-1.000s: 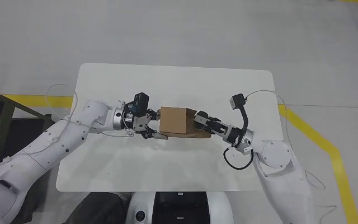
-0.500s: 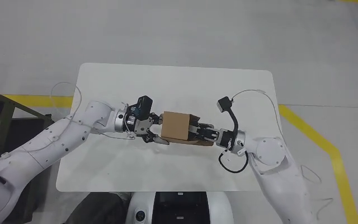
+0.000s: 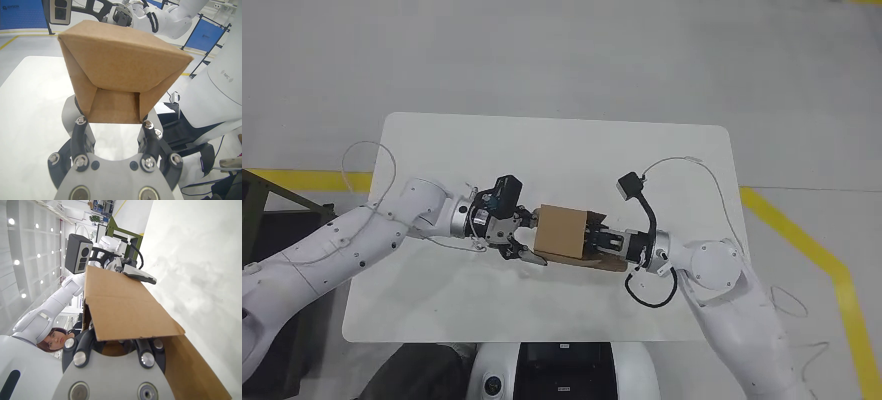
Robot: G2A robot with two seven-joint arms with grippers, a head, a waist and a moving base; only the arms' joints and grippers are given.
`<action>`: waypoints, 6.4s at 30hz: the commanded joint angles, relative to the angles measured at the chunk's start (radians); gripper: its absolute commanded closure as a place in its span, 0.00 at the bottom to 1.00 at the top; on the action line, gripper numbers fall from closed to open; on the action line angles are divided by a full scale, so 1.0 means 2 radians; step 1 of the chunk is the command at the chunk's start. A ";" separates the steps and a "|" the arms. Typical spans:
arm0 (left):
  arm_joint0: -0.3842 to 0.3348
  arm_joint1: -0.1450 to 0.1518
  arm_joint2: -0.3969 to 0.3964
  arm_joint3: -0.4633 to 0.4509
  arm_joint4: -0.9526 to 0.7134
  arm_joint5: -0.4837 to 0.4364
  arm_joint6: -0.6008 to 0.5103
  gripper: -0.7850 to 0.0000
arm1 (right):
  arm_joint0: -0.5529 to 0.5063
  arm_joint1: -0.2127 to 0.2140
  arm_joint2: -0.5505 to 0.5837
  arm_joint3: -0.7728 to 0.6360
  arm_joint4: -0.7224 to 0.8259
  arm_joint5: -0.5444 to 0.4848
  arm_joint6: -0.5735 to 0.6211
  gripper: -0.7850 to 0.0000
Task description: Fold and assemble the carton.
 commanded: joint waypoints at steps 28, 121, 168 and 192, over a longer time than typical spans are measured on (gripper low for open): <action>-0.001 -0.004 0.000 0.003 -0.006 0.000 0.007 0.51 | 0.001 0.006 -0.014 0.006 0.012 -0.016 -0.034 1.00; 0.001 -0.018 -0.031 0.039 -0.131 0.000 -0.024 0.00 | 0.034 0.008 -0.075 0.042 0.060 -0.054 -0.053 1.00; 0.058 -0.017 -0.105 0.025 -0.100 0.000 -0.039 0.00 | 0.036 0.010 -0.080 0.048 0.088 -0.062 -0.054 1.00; 0.085 0.022 -0.103 -0.008 -0.083 0.000 0.003 0.00 | 0.030 0.013 -0.069 0.048 0.105 -0.076 -0.051 1.00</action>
